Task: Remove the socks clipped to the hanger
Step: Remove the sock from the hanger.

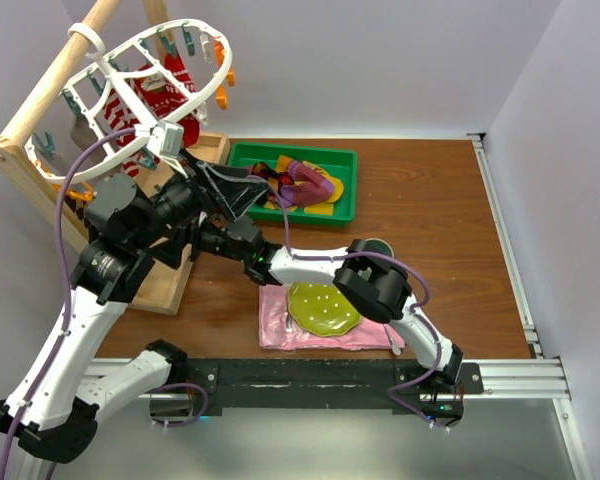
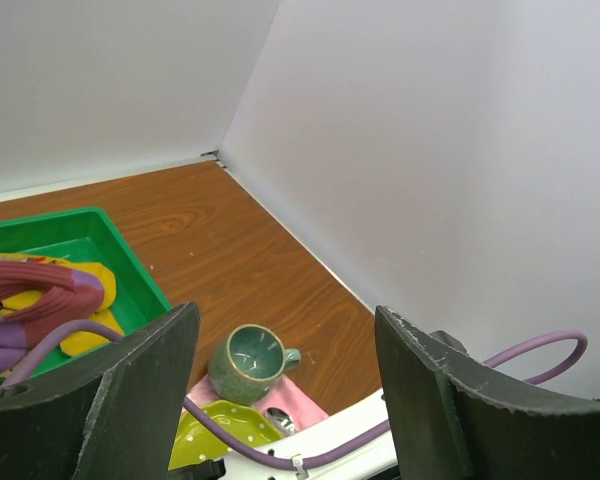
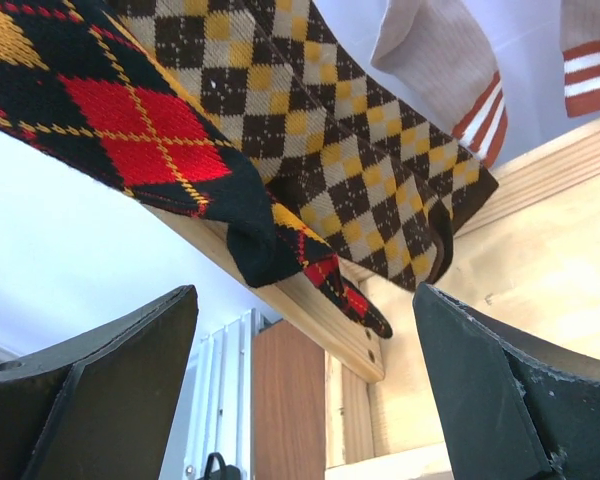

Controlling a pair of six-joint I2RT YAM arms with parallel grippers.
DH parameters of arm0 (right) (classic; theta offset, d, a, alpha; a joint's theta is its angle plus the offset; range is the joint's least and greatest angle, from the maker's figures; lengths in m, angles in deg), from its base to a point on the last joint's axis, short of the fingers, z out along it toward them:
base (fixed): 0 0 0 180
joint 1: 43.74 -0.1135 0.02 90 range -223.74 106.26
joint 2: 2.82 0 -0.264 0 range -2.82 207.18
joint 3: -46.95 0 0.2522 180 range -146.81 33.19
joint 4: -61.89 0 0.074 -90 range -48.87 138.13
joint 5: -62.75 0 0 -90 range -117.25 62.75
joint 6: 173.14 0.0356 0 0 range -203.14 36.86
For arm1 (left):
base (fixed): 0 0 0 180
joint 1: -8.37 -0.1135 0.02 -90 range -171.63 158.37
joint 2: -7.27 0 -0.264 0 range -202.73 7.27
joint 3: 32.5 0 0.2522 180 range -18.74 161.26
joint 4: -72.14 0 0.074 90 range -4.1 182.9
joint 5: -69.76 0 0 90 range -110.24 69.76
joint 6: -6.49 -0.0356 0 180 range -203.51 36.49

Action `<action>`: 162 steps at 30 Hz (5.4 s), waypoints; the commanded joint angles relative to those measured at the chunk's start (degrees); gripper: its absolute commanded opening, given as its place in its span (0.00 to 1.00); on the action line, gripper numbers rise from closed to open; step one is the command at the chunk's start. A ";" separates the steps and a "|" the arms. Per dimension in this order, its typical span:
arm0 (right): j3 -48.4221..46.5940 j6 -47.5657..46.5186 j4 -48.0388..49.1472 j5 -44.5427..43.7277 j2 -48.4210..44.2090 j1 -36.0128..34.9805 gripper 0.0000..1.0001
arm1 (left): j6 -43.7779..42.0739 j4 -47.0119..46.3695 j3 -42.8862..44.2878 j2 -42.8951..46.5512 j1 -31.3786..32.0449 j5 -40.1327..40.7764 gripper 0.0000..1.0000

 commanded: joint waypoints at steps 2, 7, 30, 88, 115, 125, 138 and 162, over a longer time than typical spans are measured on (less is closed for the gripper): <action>-4.99 -1.35 0.49 -1.92 -1.65 -0.17 0.93 | -0.73 -0.38 2.48 -0.29 0.20 -1.01 0.76; -10.52 -1.79 -2.68 -2.71 1.51 -0.17 0.93 | -1.09 0.23 3.01 -0.46 0.20 -1.01 0.76; 5.45 -5.58 0.12 -7.89 -12.43 3.69 0.00 | -1.18 -0.82 0.11 1.47 0.11 -0.66 0.76; 27.78 -20.86 -8.75 -28.37 -36.80 10.56 0.00 | 3.57 -1.17 -19.40 13.25 0.11 26.85 0.69; 31.21 -26.57 -2.51 -43.40 -35.75 2.12 0.00 | 5.68 -8.02 -20.73 18.96 0.11 34.14 0.70; 31.30 -30.27 -0.66 -48.50 -35.57 -1.40 0.00 | 9.98 -9.52 -18.35 17.99 0.11 37.66 0.70; 30.16 -32.20 -1.10 -51.05 -34.78 -3.16 0.00 | 13.15 -8.82 -17.03 18.35 0.11 44.96 0.65; 30.95 -51.00 9.79 -64.76 -34.52 -12.12 0.00 | 9.55 -11.89 -15.27 13.78 0.11 49.97 0.63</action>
